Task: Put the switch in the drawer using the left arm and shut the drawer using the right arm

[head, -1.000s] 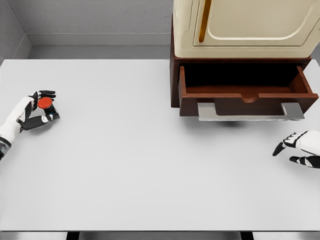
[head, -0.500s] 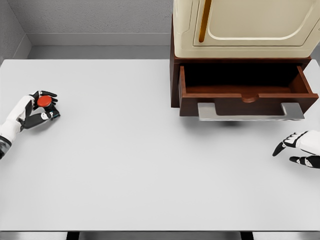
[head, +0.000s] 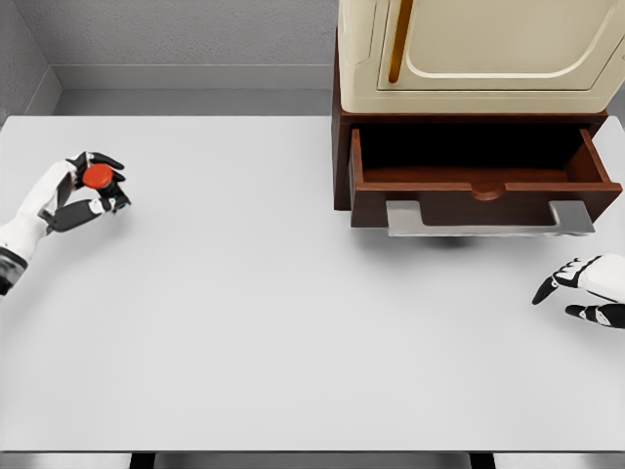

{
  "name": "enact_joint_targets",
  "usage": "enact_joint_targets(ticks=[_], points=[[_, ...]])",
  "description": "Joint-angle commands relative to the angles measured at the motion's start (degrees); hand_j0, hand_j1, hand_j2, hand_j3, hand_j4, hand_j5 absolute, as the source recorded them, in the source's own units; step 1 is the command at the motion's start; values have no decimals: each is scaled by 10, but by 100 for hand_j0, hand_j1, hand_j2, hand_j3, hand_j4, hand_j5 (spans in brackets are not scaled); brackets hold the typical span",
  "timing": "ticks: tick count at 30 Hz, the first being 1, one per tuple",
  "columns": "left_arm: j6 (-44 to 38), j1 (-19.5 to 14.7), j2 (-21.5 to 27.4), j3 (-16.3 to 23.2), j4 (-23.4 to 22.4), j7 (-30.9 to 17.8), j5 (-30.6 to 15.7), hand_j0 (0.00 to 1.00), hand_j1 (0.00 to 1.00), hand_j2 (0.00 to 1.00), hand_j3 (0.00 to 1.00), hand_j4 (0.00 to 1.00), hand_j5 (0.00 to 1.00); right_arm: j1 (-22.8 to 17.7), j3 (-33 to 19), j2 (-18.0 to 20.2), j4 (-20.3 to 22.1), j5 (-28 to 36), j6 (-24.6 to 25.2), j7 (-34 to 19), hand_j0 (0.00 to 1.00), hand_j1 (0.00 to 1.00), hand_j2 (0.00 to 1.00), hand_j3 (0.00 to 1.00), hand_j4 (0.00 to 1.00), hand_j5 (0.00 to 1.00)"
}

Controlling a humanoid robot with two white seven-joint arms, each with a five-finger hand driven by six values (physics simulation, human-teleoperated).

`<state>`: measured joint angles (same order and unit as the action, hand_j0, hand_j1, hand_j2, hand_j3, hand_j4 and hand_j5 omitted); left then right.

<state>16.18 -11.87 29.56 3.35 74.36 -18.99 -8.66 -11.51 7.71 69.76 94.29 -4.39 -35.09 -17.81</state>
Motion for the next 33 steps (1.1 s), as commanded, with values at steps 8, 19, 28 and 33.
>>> enact_joint_targets(ticks=[8,19,28,33], points=[[0,2,1,1,85,0,-1,40,40,40,40,40,40,0,-1,1,0,4,1,0,59,59,59,59,59,59],[-4,-5,-3,30,139,0,1,39,39,39,39,39,39,0,-1,1,-2,4,1,0,59,59,59,59,59,59],[-5,-27,-7,66,199,0,48,37,37,37,37,37,37,0,-1,1,-1,4,1,0,59,59,59,59,59,59],[-5,-54,-22,92,214,0,81,37,37,37,37,37,37,0,-1,1,-1,4,1,0,59,59,59,59,59,59]])
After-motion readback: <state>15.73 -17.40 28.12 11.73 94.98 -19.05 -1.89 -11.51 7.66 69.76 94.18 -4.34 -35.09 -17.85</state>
